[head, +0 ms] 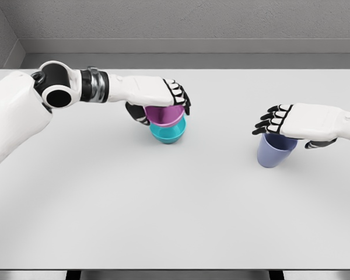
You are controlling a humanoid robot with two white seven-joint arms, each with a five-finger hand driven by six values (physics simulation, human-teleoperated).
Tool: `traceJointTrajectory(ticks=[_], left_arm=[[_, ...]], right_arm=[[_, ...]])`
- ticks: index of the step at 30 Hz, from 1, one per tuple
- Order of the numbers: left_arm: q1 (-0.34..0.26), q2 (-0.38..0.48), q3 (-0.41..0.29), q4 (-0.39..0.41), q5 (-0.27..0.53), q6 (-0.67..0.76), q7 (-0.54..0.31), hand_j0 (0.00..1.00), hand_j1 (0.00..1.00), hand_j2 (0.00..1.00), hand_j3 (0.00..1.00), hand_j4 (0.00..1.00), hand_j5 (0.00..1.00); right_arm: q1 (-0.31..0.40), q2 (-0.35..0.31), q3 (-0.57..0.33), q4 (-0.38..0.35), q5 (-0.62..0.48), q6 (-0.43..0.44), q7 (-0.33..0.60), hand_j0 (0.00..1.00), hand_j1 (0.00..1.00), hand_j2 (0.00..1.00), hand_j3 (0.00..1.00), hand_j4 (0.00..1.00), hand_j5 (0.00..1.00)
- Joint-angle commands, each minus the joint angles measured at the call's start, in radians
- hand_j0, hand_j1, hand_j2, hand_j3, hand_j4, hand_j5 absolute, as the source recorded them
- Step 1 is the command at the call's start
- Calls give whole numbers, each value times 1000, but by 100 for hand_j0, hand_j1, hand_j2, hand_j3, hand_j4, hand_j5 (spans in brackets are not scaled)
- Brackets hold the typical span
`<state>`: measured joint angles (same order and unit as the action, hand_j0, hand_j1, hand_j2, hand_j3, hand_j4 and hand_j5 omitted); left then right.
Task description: Stacking bowl and cup with both arms
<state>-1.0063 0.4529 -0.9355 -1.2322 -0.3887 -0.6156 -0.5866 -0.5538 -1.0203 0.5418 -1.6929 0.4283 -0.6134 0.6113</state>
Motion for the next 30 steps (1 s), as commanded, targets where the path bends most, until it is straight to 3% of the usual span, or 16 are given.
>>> traceJointTrajectory(ticks=[1,7,20,27,30], left_arm=[[0,-28,1,26,-21,5,2,49,49,49,49,49,49],[9,-68,1,94,-59,5,2,50,50,50,50,50,50],[14,-69,-9,119,-78,5,2,51,51,51,51,51,51],[14,-83,-22,135,-76,5,2,55,55,55,55,55,55],[14,-89,-22,160,-73,5,2,66,66,66,66,66,66]], right_arm=[[0,3,0,4,-3,2,0,100,100,100,100,100,100],[0,11,0,12,0,2,0,100,100,100,100,100,100],[-3,35,21,32,40,2,0,100,100,100,100,100,100],[-3,40,27,44,41,2,0,100,100,100,100,100,100],[-3,42,27,48,43,2,0,100,100,100,100,100,100]])
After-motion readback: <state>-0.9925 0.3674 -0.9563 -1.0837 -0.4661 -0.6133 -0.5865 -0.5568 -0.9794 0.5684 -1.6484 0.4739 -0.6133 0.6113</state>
